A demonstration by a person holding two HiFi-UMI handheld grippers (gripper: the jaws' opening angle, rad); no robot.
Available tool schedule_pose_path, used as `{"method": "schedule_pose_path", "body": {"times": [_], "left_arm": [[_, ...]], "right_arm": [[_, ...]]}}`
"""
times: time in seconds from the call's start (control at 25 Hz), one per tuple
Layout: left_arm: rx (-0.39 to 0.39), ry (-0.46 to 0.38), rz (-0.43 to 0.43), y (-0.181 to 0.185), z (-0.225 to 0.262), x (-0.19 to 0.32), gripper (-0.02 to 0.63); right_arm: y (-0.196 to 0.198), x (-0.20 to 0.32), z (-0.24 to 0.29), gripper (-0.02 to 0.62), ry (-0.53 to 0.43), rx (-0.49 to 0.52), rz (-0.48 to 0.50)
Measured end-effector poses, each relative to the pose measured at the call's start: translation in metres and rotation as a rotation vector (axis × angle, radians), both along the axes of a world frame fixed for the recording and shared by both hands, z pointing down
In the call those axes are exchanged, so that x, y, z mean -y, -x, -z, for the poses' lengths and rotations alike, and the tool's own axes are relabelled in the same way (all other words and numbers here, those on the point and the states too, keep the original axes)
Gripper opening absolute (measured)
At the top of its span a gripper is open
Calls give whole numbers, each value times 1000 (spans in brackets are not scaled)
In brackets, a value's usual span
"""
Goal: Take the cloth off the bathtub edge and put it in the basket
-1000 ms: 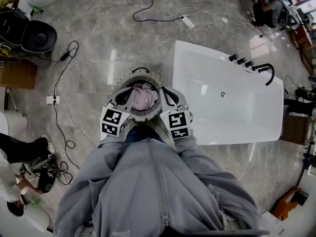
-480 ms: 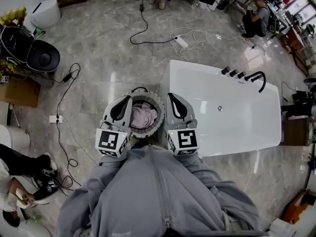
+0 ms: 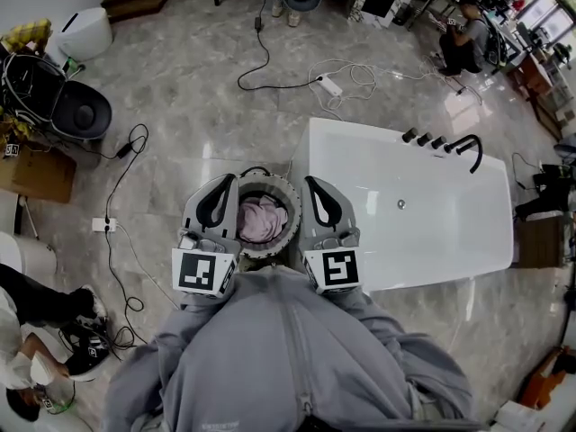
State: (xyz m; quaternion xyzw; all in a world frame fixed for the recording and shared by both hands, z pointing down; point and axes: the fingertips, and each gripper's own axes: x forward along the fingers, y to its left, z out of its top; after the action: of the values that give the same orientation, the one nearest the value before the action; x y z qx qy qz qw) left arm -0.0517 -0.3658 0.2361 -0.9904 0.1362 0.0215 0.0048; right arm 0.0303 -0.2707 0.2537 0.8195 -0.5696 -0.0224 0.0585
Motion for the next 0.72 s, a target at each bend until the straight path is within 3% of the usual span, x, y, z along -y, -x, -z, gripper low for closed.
{"method": "schedule_pose_path", "body": {"times": [0.72], "left_arm": [[30, 8, -37, -10, -8, -2, 6]], "right_arm": [[-4, 9, -5, 5, -2, 37, -14]]}}
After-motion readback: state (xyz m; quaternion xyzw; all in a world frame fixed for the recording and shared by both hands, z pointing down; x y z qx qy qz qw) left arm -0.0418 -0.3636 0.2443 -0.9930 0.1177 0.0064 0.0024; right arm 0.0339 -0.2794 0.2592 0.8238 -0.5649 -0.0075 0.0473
